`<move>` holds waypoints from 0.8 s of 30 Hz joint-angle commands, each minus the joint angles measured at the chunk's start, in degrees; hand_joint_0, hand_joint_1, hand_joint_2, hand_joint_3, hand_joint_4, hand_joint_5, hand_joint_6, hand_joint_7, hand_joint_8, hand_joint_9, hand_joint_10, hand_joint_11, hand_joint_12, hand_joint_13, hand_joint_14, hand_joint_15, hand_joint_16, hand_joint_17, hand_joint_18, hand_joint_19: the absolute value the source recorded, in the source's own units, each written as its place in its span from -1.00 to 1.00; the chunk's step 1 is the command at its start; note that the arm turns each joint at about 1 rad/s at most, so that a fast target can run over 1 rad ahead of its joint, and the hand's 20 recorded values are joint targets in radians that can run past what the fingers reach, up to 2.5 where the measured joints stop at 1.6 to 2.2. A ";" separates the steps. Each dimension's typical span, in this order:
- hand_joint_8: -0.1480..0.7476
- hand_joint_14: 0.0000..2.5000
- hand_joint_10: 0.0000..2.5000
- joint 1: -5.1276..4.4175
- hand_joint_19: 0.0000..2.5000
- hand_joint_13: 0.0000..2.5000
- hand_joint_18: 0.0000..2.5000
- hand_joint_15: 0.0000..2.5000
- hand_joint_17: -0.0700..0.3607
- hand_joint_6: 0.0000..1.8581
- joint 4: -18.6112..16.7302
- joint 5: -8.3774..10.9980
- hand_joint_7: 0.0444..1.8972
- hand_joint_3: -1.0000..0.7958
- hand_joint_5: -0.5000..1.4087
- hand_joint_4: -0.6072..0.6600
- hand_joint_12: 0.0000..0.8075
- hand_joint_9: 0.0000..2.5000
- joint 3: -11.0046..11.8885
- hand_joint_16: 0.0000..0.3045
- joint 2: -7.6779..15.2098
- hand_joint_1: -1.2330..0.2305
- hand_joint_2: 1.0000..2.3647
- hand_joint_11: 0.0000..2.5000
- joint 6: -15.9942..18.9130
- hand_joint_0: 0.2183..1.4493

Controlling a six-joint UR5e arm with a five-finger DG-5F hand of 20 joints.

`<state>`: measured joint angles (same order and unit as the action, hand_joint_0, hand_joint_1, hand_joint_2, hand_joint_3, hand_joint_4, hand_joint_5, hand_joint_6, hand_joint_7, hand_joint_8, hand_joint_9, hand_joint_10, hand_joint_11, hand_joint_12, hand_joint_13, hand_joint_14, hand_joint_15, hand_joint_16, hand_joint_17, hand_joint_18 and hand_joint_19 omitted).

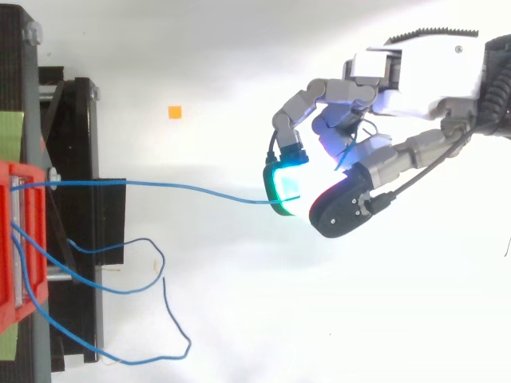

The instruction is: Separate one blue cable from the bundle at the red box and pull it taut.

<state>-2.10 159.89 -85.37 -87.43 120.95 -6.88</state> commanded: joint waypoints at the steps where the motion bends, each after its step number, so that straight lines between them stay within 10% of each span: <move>1: 0.08 1.00 0.73 -0.01 -0.09 -0.48 -0.06 0.17 -0.27 -0.05 -0.54 0.56 0.15 -0.25 -0.58 -0.01 0.03 -0.48 -0.02 -0.75 -0.02 -0.30 -0.98 0.05 -1.64 -0.28; 24: 0.07 1.00 0.75 0.08 -0.06 -0.47 -0.05 0.17 -0.28 -0.05 -0.72 0.56 0.14 -0.26 -0.58 -0.02 0.03 -0.48 -0.02 -0.75 -0.10 -0.30 -0.98 0.05 -3.40 -0.28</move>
<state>-2.10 159.17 -84.84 -87.49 120.86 -10.27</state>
